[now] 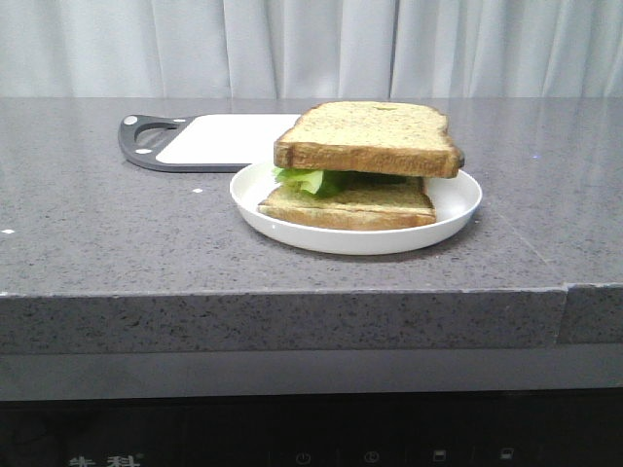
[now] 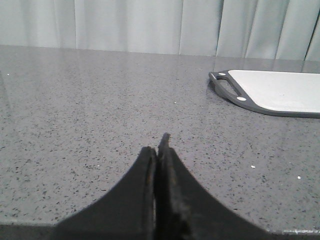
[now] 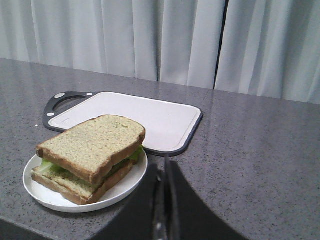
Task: Left arm grabs bread, right arm adds lettuce
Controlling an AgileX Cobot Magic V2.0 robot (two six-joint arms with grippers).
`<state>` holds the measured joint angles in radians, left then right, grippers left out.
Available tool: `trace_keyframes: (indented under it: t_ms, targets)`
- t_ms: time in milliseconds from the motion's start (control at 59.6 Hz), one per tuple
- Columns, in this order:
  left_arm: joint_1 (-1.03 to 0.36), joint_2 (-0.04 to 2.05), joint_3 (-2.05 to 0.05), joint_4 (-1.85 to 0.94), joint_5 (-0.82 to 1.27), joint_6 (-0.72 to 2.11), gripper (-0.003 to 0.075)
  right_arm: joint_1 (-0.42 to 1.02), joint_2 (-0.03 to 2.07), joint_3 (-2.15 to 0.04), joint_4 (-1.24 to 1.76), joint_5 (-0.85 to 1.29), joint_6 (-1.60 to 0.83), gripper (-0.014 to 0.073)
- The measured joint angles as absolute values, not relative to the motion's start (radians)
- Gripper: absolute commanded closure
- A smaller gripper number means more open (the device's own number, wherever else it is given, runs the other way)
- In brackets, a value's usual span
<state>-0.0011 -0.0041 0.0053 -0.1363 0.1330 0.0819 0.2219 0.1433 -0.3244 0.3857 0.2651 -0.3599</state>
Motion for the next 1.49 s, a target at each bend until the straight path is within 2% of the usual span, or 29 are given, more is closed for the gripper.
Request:
trace_keyframes:
  t_ms: [469, 721, 939, 1492]
  targets:
    - [-0.001, -0.004, 0.005, -0.136, 0.133, 0.082, 0.0741, 0.220, 0.143, -0.298, 0.361, 0.226, -0.344, 0.0655]
    - [-0.001, -0.004, 0.005, -0.136, 0.133, 0.082, 0.0741, 0.117, 0.097, -0.142, 0.200, 0.153, -0.105, 0.0655]
    - [-0.001, -0.004, 0.005, -0.136, 0.133, 0.082, 0.0741, 0.086, -0.004, 0.018, 0.185, 0.145, -0.062, 0.0655]
    - [-0.001, -0.004, 0.005, -0.136, 0.131, 0.082, 0.0741, 0.086, -0.010, 0.026, 0.181, 0.150, -0.057, 0.0655]
